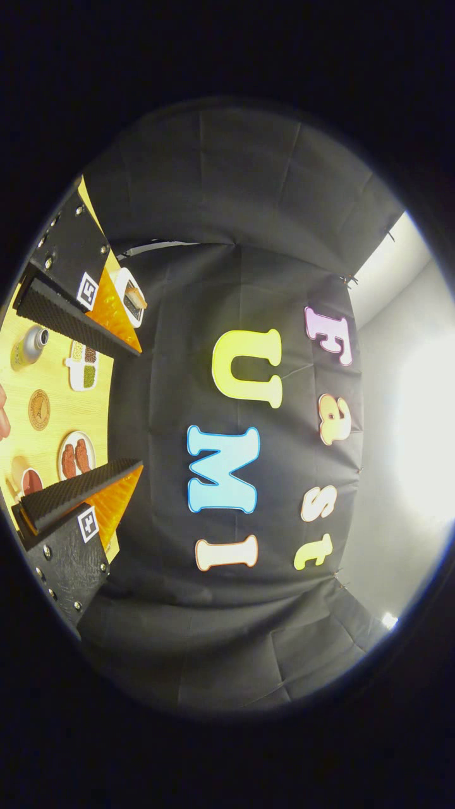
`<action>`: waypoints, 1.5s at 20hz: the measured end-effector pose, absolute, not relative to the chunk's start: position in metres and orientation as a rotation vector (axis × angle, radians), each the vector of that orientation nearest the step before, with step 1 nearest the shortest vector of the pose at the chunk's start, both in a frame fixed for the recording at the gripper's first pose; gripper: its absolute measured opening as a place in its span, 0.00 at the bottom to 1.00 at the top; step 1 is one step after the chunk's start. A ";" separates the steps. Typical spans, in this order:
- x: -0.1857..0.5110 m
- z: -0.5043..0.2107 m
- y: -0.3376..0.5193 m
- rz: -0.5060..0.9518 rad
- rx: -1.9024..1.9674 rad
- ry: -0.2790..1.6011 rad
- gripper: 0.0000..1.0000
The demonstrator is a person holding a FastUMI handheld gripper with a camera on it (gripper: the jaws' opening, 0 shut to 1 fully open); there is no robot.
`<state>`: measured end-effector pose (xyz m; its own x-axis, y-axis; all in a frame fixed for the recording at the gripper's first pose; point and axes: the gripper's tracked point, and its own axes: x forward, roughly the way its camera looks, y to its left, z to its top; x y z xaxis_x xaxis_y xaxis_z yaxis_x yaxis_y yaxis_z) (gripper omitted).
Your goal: Take the bottle from table, then pour the juice into the cup, finally place the bottle on the coaster
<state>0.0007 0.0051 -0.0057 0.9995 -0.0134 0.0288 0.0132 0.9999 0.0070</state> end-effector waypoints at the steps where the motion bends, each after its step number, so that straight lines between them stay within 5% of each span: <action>1: 0.001 -0.008 0.005 -0.018 0.010 -0.036 0.97; 30: 0.040 -0.259 0.108 0.050 -0.002 0.099 0.97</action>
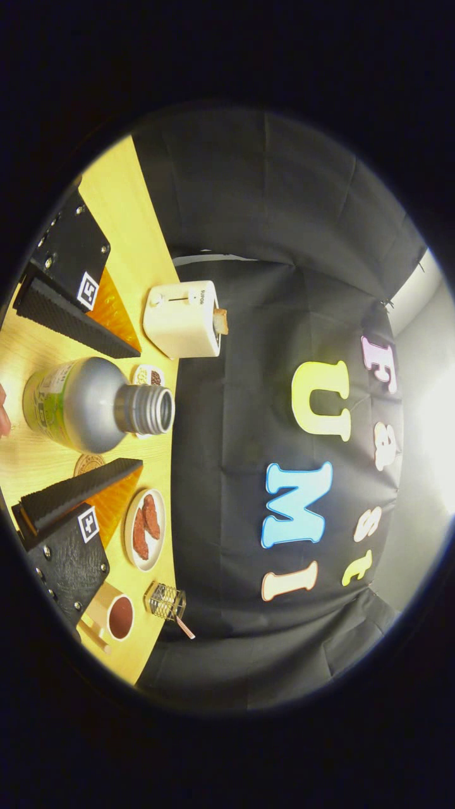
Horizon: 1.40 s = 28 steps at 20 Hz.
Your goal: Take the bottle from table, then pour the juice into the cup, finally place the bottle on the coaster
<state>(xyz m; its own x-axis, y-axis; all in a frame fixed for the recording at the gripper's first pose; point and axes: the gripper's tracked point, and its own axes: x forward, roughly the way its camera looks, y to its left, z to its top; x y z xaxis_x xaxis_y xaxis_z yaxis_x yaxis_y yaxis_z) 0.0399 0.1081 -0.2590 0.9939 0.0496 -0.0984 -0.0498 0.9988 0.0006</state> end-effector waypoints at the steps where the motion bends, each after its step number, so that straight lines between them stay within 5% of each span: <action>1: 0.041 -0.265 0.108 0.047 -0.007 0.107 0.97; 10: 0.049 -0.289 0.114 0.087 0.001 0.114 0.97; 12: 0.047 -0.288 0.114 0.098 -0.001 0.113 0.82; 17: 0.035 -0.248 0.097 0.077 0.071 0.041 0.79; 28: 0.047 -0.197 0.013 0.059 0.745 0.019 0.77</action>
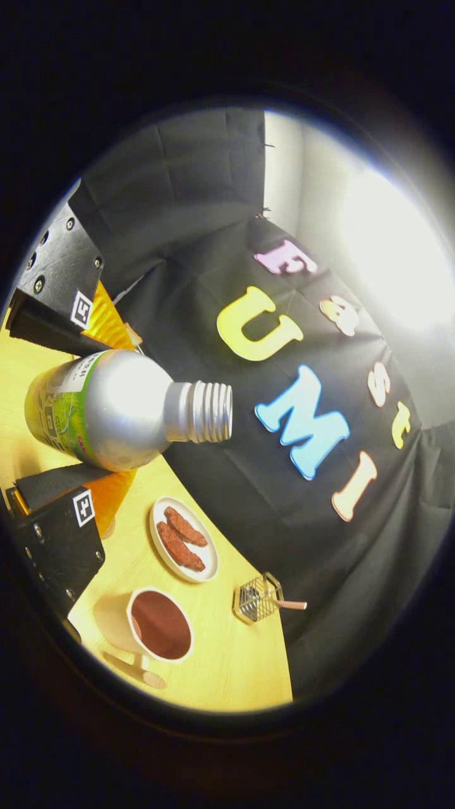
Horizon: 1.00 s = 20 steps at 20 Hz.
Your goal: Take the bottle from table, then pour the juice into the cup, finally place the bottle on the coaster
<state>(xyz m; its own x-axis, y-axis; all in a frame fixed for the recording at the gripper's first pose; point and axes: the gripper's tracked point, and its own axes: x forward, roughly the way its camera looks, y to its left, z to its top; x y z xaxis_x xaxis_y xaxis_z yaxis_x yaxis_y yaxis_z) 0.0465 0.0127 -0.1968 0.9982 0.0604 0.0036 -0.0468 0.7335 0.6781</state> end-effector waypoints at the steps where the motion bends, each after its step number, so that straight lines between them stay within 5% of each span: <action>1: 0.047 -0.197 0.008 0.054 0.755 0.019 0.77; 20: 0.048 -0.215 -0.020 0.071 1.384 0.005 0.77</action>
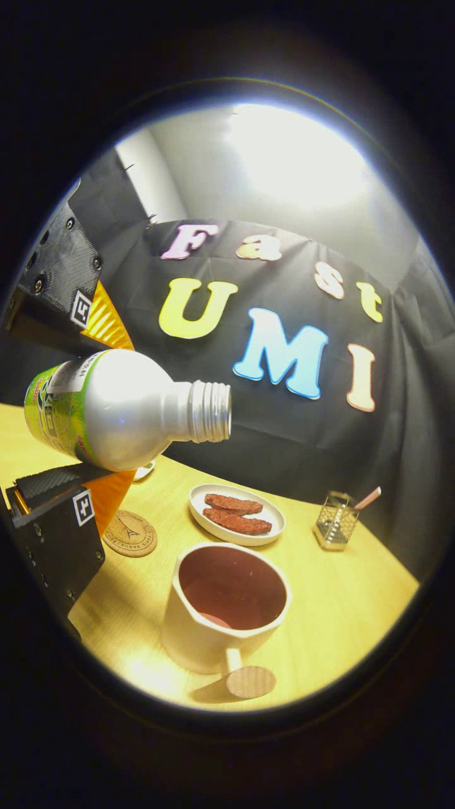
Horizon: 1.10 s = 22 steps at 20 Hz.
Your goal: Take the bottle from table, then pour the juice into the cup, finally place the bottle on the coaster
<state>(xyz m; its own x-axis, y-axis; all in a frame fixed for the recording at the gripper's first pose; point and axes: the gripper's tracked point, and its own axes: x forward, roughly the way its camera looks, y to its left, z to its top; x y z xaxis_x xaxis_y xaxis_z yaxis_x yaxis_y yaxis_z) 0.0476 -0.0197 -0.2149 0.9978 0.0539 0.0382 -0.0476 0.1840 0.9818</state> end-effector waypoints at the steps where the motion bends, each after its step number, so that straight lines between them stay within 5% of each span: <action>1: 0.047 -0.215 -0.021 0.070 1.414 -0.002 0.77; 22: 0.052 -0.212 -0.026 0.076 1.785 -0.079 0.77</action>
<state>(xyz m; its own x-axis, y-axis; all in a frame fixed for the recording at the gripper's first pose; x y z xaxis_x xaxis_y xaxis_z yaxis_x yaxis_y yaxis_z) 0.0521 -0.0257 -0.2121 0.9954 -0.0116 0.0947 -0.0950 -0.2133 0.9724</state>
